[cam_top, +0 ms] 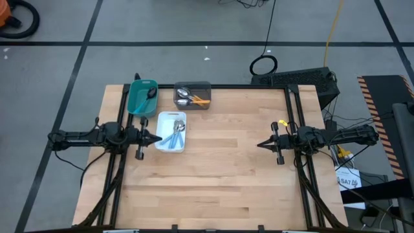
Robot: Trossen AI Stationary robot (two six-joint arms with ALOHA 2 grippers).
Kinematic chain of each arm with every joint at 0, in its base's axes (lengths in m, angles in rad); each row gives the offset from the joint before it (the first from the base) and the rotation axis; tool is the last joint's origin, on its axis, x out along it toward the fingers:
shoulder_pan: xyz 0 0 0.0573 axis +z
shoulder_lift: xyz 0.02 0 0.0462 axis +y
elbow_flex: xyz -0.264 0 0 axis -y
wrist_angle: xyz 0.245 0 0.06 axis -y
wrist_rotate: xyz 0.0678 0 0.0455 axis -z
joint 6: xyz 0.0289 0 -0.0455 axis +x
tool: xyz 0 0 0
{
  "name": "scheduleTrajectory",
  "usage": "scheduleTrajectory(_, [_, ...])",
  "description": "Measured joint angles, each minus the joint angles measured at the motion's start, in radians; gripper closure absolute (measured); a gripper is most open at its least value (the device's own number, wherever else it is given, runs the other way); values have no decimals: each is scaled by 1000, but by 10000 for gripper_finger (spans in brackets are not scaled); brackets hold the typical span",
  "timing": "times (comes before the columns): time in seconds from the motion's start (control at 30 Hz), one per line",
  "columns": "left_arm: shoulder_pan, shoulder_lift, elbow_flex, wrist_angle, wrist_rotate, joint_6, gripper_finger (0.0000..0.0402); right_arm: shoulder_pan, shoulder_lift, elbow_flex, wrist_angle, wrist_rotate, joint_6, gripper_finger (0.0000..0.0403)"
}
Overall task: Sort silverware by color (type)
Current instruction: Return To Home Position
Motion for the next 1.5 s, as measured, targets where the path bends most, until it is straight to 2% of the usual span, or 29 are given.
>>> scheduleTrajectory(0.97, [-4, 0, 0, 0, -9, -82, 401, 0, 0, 0, 7, 1, 57, 403])
scheduleTrajectory(1.13, [-4, 0, 0, 1, -9, -83, 401, 0, -2, 0, 6, -27, 39, 403])
scheduleTrajectory(1.5, [-4, 0, 0, 2, -9, -84, 401, 0, -118, 0, 11, -46, -6, 403])
